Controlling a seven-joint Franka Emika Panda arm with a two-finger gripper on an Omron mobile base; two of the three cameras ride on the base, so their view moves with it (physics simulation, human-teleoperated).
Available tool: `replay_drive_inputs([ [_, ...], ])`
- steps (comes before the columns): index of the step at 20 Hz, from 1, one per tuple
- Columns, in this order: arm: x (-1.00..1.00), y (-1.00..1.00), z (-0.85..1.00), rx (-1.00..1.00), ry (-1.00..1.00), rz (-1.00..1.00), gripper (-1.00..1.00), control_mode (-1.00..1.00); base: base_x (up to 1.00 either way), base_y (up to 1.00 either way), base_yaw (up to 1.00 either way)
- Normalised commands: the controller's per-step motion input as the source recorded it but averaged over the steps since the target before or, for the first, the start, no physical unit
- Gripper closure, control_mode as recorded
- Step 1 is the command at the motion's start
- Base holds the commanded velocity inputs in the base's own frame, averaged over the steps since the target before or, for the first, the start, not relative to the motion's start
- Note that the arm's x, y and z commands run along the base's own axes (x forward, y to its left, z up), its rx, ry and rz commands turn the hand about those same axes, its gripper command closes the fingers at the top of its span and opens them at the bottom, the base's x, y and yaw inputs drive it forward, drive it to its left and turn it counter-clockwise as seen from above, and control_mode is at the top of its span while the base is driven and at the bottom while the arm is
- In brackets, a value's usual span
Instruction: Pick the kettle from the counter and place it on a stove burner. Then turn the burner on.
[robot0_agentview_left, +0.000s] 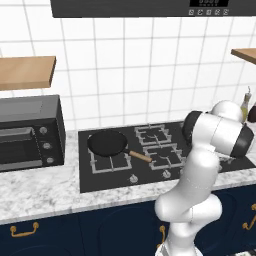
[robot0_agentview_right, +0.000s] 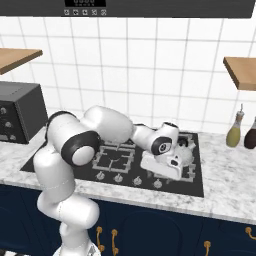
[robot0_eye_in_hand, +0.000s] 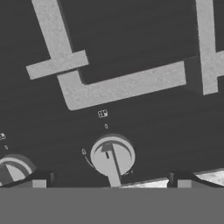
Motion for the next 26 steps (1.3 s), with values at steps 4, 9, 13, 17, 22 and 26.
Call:
replay_drive_inputs([
  [4, 0.0, 0.0, -0.19, -0.07, -0.02, 0.01, -1.0, -1.0, 0.0, 0.0, 0.0],
  [9, 0.03, -0.05, -0.08, -0.01, -0.08, 0.02, -1.0, -1.0, 0.0, 0.0, 0.0],
  [13, 0.11, -0.17, 0.0, 0.0, -0.02, 0.03, -1.0, -1.0, 0.0, 0.0, 0.0],
  [17, 0.1, -0.21, 0.0, 0.0, -0.03, 0.03, -1.0, -1.0, 0.0, 0.0, 0.0],
  [22, 0.04, 0.0, 0.0, 0.0, 0.0, 0.0, 1.0, -1.0, 0.0, 0.0, 0.0],
  [26, 0.0, 0.0, 0.0, 0.0, 0.0, 0.0, 1.0, -1.0, 0.0, 0.0, 0.0],
])
